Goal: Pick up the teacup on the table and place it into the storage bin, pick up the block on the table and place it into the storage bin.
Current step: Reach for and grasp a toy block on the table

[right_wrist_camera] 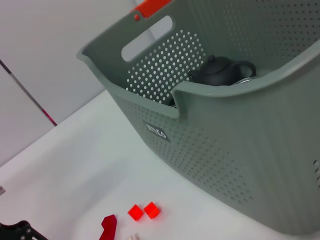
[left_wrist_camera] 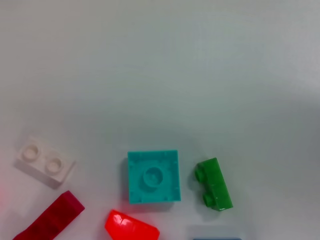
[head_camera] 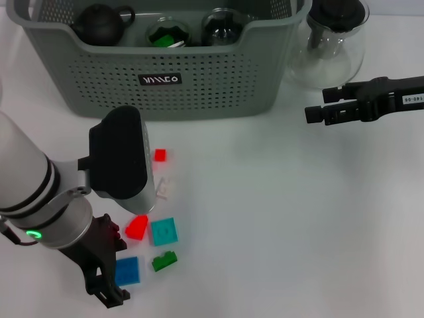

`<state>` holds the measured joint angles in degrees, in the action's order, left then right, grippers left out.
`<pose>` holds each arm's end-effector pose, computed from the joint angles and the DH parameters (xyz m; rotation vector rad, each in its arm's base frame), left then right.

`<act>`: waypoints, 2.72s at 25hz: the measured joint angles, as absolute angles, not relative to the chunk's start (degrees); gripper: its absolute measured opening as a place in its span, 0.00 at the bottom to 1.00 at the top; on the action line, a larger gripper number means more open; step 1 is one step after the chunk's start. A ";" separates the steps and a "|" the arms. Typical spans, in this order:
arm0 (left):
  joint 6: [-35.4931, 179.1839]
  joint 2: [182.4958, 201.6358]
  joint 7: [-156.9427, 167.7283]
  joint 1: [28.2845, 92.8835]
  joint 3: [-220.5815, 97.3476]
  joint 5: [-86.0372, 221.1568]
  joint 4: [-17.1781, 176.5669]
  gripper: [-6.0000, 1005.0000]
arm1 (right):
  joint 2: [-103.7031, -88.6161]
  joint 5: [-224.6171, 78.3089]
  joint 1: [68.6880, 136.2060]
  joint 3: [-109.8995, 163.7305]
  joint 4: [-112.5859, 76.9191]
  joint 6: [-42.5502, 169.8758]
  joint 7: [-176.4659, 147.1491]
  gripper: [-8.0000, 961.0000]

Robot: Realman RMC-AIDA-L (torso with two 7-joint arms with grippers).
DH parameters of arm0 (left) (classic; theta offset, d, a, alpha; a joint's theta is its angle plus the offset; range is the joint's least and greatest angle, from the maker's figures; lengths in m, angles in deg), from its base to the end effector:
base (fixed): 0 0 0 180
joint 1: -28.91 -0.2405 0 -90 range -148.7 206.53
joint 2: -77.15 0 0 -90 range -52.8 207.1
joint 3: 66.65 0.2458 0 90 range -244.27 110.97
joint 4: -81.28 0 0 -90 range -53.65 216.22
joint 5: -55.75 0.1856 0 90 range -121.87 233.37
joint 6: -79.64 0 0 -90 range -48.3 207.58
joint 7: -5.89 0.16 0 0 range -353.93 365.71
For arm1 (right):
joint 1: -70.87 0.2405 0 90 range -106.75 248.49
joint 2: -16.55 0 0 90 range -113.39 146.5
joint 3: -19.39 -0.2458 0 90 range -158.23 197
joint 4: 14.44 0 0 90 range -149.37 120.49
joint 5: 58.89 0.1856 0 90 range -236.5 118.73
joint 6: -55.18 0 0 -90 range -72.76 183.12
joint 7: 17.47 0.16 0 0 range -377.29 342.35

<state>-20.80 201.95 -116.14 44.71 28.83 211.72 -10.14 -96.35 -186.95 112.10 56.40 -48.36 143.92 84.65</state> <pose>-0.2195 0.2214 -0.0445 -2.9632 -0.3589 0.9094 0.2248 0.3497 0.0100 -2.7717 1.0248 0.4425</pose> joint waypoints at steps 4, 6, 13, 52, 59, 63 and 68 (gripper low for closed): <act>-20.29 201.95 -116.00 44.47 28.91 211.74 -10.11 0.80 | -96.39 -186.94 112.02 56.39 -48.36 143.88 84.65 0.98; -19.71 201.95 -115.90 44.13 29.08 211.76 -10.03 0.80 | -96.39 -186.94 112.00 56.38 -48.36 143.86 84.63 0.98; -18.08 201.95 -115.72 43.52 29.69 211.49 -9.86 0.80 | -96.39 -186.94 111.90 56.38 -48.36 143.85 84.49 0.98; -18.92 201.95 -115.88 43.37 31.83 213.18 -13.33 0.51 | -96.29 -186.94 111.49 55.24 -48.36 143.86 83.95 0.98; -18.80 201.95 -116.35 43.52 32.46 213.54 -12.81 0.52 | -96.30 -186.95 111.47 55.16 -48.36 143.86 83.96 0.98; -17.67 201.95 -116.44 43.35 32.95 214.36 -12.67 0.52 | -96.30 -186.94 111.47 55.15 -48.36 143.86 83.96 0.98; -17.30 201.95 -116.50 43.17 33.36 214.83 -12.67 0.51 | -96.30 -186.94 111.47 55.15 -48.36 143.86 83.96 0.98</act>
